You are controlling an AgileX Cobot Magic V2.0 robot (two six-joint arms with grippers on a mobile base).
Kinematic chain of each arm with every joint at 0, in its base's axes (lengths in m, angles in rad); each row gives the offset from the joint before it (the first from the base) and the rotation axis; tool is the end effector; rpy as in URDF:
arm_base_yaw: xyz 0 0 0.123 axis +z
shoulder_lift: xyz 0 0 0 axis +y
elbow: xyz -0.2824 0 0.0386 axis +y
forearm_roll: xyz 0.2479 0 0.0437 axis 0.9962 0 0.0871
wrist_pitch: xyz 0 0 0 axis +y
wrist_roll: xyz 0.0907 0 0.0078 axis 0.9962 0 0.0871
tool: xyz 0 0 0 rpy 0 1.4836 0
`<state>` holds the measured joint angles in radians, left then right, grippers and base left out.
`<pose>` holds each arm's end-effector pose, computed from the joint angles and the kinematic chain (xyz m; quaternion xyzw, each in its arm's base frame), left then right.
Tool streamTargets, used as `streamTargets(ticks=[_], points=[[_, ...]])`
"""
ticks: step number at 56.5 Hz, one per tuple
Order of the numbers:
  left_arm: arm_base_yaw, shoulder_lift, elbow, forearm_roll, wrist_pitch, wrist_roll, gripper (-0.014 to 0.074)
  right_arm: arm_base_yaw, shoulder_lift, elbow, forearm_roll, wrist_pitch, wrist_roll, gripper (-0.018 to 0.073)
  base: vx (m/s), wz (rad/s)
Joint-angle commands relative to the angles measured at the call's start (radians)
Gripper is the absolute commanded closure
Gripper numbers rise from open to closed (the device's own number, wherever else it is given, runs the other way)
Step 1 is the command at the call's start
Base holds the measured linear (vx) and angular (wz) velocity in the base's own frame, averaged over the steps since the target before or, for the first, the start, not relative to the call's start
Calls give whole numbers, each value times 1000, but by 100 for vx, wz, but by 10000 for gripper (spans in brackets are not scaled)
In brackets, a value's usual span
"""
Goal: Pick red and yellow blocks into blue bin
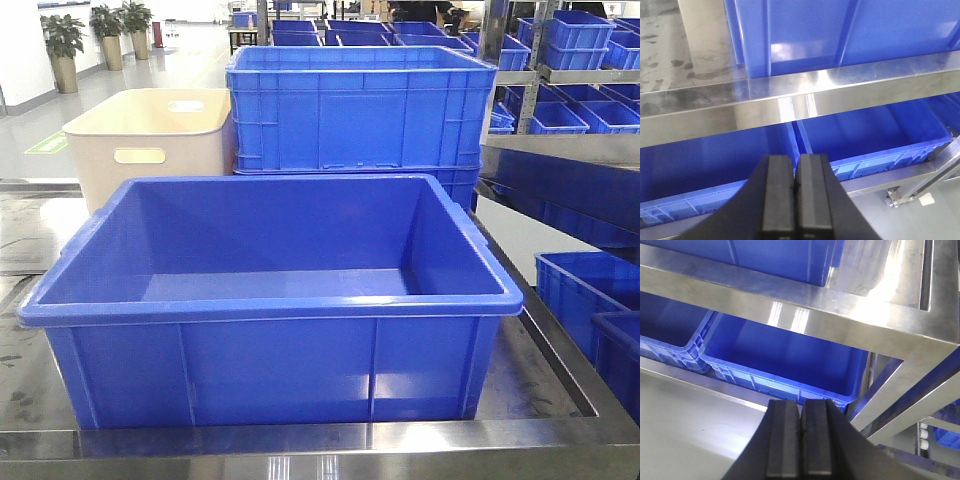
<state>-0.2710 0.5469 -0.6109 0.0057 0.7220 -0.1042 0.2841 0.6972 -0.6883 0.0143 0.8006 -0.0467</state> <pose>0.0964 -0.0264 0.3130 0.0741 0.8744 -0.0868 0.4715 0.1195 0.0359 0.3151 -0.1477 0.8993 0.0554 0.4079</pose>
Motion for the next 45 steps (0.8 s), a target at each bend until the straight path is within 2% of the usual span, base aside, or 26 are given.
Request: streamTargets(ticks=[1, 5, 23, 25, 28, 36, 45], points=[[-5, 4, -25, -6, -77, -10, 580, -4, -4, -30, -2, -65, -10, 573, 0, 0], [-5, 4, -25, -6, -77, -10, 606, -4, -4, -30, -2, -65, -10, 573, 0, 0], [-5, -9, -25, 11, -75, -7, 604, -4, -4, -30, -2, -64, -10, 573, 0, 0], [6, -25, -22, 41, -75, 0, 603, -4, -4, -30, -2, -64, -10, 573, 0, 0], [35, -62, -6, 42, -87, 0, 603, -4, -4, -30, -2, -62, -10, 573, 0, 0], [146, -191, 90, 4, -241, 9, 603, -4, -4, -30, -2, -62, -10, 573, 0, 0], [225, -328, 257, -68, -453, 123, 603, -4, -4, -30, -2, -62, -10, 573, 0, 0]])
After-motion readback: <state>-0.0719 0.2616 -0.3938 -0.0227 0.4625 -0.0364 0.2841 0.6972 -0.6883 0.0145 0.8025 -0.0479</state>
